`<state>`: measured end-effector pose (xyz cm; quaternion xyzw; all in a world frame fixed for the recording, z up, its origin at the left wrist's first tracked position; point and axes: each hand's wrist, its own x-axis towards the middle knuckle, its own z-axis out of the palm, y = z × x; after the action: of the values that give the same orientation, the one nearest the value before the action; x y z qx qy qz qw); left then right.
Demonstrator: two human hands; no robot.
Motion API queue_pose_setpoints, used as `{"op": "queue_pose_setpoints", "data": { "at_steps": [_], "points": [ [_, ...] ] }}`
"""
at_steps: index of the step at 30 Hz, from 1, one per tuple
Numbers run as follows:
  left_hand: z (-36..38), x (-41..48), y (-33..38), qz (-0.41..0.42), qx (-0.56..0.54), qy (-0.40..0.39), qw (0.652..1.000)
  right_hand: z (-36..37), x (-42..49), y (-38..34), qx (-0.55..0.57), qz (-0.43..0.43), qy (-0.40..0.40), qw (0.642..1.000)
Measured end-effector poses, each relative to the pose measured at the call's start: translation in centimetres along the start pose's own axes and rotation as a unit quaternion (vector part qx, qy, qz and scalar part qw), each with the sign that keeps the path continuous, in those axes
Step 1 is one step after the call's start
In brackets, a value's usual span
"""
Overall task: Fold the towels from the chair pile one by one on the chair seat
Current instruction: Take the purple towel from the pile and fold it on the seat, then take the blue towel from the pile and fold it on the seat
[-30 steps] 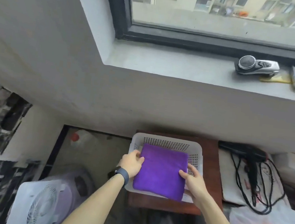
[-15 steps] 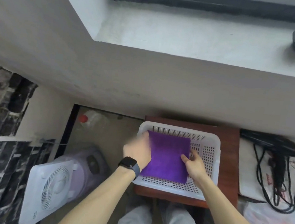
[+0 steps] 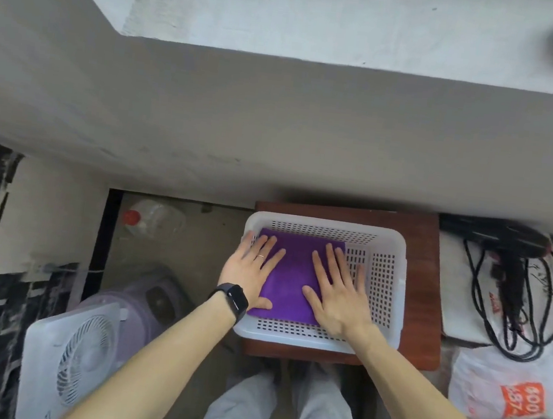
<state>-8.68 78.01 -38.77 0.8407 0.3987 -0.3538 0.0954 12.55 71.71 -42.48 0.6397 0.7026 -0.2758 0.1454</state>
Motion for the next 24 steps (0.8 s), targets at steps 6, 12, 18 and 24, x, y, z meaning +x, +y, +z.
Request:
{"op": "queue_pose_setpoints", "data": {
  "at_steps": [6, 12, 18, 24],
  "points": [
    [0.5, 2.3, 1.5, -0.040, 0.037, -0.037, 0.998, 1.8, 1.2, 0.7, 0.001, 0.024, -0.033, 0.999],
    [0.9, 3.0, 1.9, -0.063, 0.055, -0.054, 0.995, 1.8, 1.6, 0.9, 0.007, 0.017, -0.051, 0.999],
    [0.5, 1.5, 2.8, -0.079, 0.030, -0.039, 0.996, 0.2, 1.3, 0.2, -0.021, 0.017, -0.079, 0.997],
    [-1.5, -5.2, 5.9, -0.164, -0.257, 0.022, 0.952, -5.6, -1.1, -1.1, -0.069, -0.028, -0.069, 0.995]
  ]
}}
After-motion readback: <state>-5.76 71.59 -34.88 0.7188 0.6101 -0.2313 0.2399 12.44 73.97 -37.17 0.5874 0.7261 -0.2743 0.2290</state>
